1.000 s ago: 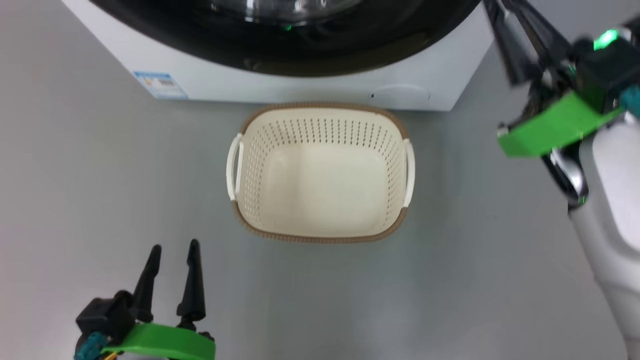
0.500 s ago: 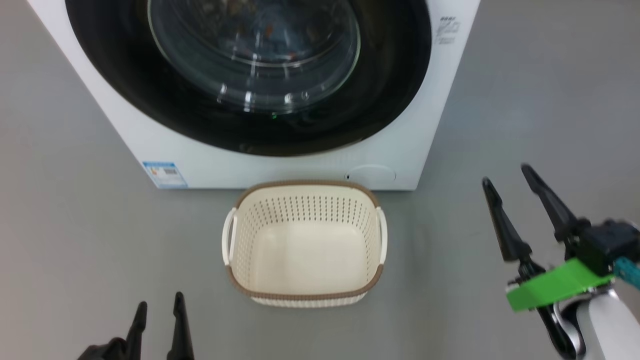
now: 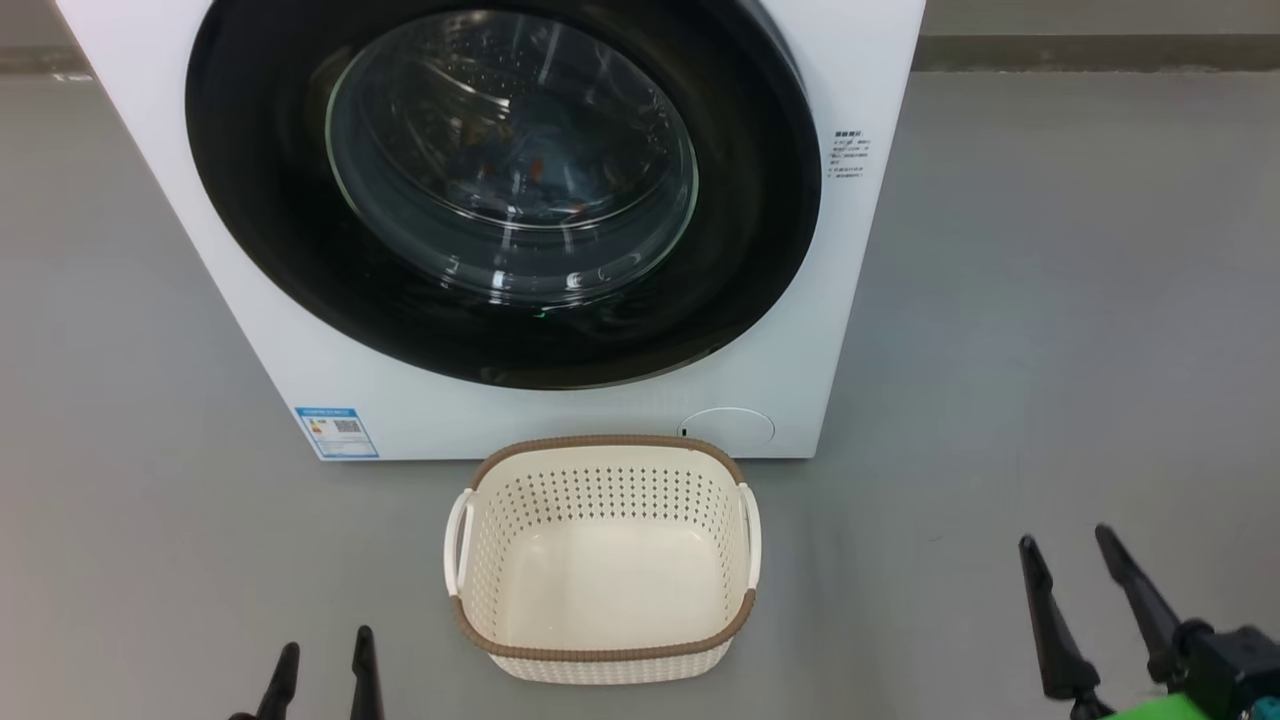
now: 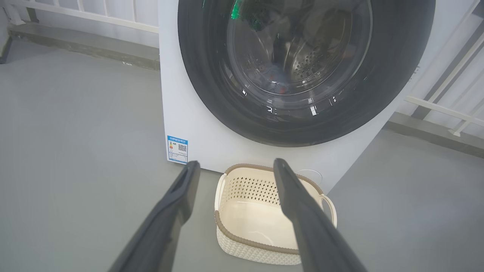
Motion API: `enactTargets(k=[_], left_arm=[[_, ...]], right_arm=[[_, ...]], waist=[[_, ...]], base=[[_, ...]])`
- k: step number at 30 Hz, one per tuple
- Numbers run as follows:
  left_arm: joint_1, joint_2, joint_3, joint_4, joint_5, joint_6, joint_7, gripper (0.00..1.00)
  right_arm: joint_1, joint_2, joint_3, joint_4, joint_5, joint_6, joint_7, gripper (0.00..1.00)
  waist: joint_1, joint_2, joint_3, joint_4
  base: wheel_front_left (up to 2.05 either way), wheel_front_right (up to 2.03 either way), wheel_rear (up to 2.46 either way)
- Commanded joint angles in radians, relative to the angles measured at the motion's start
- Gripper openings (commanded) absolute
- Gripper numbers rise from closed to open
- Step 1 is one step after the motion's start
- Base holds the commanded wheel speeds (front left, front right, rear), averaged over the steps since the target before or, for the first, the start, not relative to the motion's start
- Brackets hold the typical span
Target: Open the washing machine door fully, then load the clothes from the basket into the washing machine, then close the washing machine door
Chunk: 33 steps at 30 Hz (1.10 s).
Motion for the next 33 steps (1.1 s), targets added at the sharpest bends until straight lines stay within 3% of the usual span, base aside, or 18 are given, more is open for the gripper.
enactTargets(k=[1, 12, 13, 23, 33], left_arm=[[-0.013, 0.010, 0.038, -0.030, 0.008, -0.008, -0.006, 1.00], [0.007, 0.010, 0.061, -0.040, -0.023, -0.012, -0.006, 1.00], [0.021, 0.000, 0.026, -0.015, -0.024, -0.008, 0.000, 0.00], [0.011, -0.007, 0.029, 0.025, -0.087, -0.012, 0.020, 0.00], [-0.009, -0.005, 0.044, 0.029, -0.184, -0.020, 0.049, 0.00]], right_arm=[[0.002, -0.006, 0.017, -0.030, -0.008, -0.006, 0.003, 1.00], [0.055, 0.026, -0.004, -0.027, -0.029, -0.006, 0.003, 1.00], [0.070, 0.037, -0.025, 0.000, -0.017, 0.000, 0.007, 0.00], [0.060, 0.047, -0.024, 0.049, 0.058, 0.000, 0.027, 0.00], [0.038, 0.050, -0.024, 0.061, 0.174, -0.001, 0.056, 0.00]], waist=[[-0.0001, 0.0000, -0.004, 0.000], [-0.0001, 0.0000, -0.010, -0.002], [0.0000, 0.0000, -0.010, -0.002], [0.0022, 0.0000, -0.012, -0.006], [0.0000, 0.0000, -0.009, -0.011]], base=[[0.00, 0.00, 0.00], [0.00, 0.00, 0.00], [0.00, 0.00, 0.00], [0.00, 0.00, 0.00], [0.00, 0.00, 0.00]])
